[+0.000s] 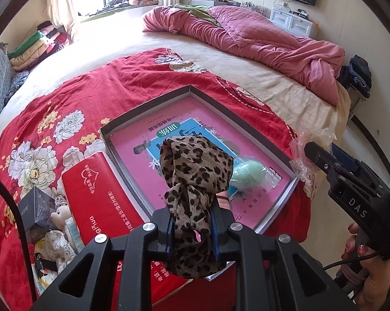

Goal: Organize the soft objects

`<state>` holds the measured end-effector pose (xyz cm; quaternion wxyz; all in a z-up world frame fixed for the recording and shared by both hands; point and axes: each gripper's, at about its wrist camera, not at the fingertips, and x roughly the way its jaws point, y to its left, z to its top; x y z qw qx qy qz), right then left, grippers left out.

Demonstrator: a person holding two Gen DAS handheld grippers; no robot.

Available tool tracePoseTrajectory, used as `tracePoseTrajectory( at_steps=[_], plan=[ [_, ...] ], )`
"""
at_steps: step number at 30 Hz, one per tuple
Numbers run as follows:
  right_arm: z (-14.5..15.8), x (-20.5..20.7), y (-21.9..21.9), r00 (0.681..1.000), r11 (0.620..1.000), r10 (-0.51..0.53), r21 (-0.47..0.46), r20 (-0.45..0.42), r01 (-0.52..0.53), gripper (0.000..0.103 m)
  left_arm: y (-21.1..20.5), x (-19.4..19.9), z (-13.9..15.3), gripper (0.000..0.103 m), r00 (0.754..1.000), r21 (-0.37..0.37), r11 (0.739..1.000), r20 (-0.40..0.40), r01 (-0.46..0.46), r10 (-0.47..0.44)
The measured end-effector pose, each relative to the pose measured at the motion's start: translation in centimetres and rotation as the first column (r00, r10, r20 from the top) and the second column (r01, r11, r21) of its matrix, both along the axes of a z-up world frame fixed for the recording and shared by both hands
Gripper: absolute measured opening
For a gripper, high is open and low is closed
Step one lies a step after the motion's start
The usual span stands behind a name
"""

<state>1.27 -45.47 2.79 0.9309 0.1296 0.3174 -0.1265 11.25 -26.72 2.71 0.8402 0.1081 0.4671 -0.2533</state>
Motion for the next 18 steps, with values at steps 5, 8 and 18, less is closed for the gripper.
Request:
tracePoseTrajectory(
  at_steps=[5, 8, 18],
  plan=[
    [-1.2, 0.5, 0.1, 0.998, 0.998, -0.014, -0.060, -0.062, 0.010, 0.062, -0.6, 0.4, -1.2, 0.022, 1.000, 0.025, 1.000, -0.019, 0.003, -0.002],
    [-2.0, 0.8, 0.1, 0.996, 0.997, -0.016, -0.082, -0.088, 0.009, 0.062, -0.9, 0.6, -1.7, 0.022, 1.000, 0.036, 0.999, -0.026, 0.007, -0.006],
    [-4.2, 2.4, 1.0, 0.989, 0.993, 0.013, -0.113, -0.147, -0.030, 0.062, -1.7, 1.2, -3.2, 0.022, 0.998, 0.058, 0.998, -0.061, 0.014, -0.011]
  ],
)
